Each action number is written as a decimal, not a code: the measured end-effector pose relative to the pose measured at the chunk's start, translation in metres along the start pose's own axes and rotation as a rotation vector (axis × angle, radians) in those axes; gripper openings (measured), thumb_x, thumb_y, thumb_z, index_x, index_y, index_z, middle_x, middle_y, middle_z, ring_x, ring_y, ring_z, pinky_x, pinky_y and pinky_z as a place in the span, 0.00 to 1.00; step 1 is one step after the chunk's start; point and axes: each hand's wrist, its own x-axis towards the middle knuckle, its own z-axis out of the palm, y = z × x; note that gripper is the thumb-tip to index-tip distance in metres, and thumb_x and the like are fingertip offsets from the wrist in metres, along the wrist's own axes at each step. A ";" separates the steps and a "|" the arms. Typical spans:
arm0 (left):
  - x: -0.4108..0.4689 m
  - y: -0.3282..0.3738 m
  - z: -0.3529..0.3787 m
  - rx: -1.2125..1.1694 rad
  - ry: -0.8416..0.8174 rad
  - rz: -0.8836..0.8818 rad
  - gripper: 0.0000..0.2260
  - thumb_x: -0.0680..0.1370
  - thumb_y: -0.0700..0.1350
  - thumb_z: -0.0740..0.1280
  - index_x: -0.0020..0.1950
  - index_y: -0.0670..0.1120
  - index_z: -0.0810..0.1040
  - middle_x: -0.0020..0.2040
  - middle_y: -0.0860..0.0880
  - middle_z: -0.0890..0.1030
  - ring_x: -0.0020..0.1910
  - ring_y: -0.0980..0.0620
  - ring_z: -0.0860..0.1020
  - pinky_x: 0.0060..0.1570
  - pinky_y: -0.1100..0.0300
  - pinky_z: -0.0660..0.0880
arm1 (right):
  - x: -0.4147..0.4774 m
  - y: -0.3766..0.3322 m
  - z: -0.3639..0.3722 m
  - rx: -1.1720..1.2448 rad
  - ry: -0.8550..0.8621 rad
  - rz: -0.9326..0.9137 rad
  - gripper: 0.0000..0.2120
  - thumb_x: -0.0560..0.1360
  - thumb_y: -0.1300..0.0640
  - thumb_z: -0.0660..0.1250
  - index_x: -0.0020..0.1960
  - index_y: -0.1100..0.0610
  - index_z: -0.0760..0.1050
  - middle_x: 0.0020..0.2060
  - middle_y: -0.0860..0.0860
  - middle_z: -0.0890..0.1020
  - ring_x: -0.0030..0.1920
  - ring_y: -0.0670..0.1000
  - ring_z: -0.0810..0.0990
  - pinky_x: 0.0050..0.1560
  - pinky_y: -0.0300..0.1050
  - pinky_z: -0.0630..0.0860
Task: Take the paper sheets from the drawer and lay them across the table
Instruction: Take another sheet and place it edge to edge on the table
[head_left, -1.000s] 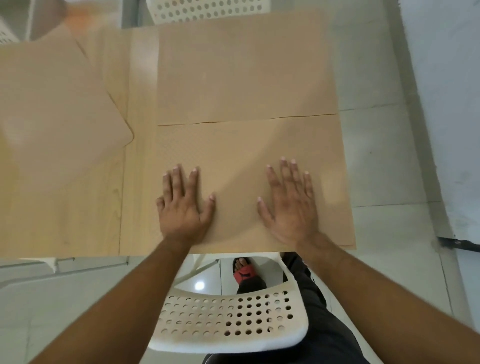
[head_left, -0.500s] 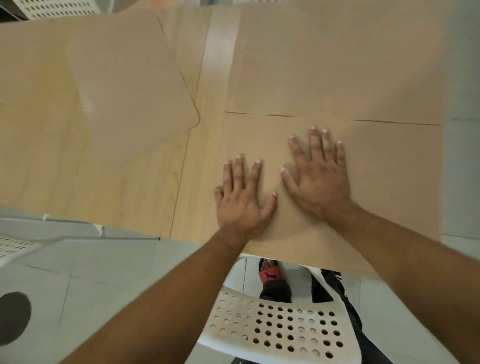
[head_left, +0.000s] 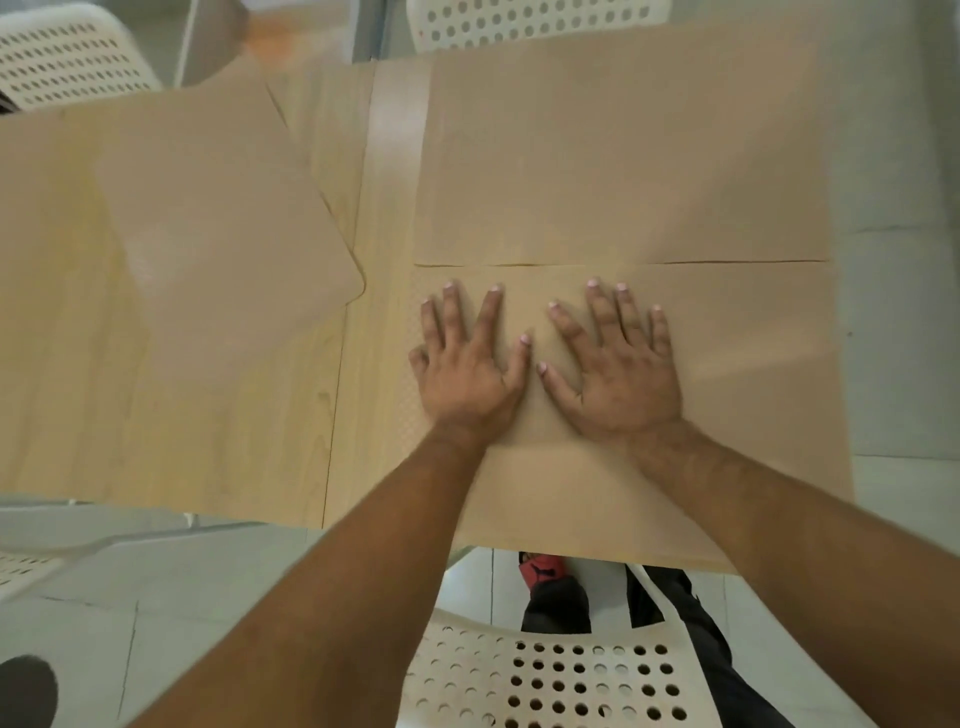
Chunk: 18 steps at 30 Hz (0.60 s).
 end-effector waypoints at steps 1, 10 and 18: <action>-0.002 -0.002 0.000 -0.002 -0.004 -0.007 0.30 0.78 0.70 0.48 0.79 0.67 0.46 0.83 0.52 0.43 0.81 0.46 0.42 0.73 0.38 0.53 | -0.002 0.007 -0.002 0.007 -0.004 0.031 0.34 0.76 0.32 0.54 0.79 0.42 0.58 0.80 0.53 0.57 0.79 0.58 0.55 0.76 0.63 0.50; -0.005 0.004 -0.006 0.028 -0.040 0.016 0.30 0.79 0.71 0.44 0.79 0.66 0.44 0.82 0.51 0.40 0.81 0.45 0.39 0.74 0.35 0.50 | -0.033 0.130 -0.036 0.019 -0.065 0.323 0.35 0.77 0.30 0.47 0.81 0.43 0.48 0.81 0.54 0.50 0.81 0.56 0.47 0.78 0.60 0.49; -0.037 0.045 -0.027 0.071 0.066 0.020 0.29 0.80 0.65 0.53 0.80 0.59 0.53 0.82 0.49 0.52 0.81 0.45 0.49 0.72 0.35 0.57 | -0.035 0.114 -0.069 0.092 -0.102 0.148 0.39 0.77 0.31 0.49 0.81 0.49 0.51 0.81 0.58 0.51 0.81 0.58 0.46 0.79 0.56 0.46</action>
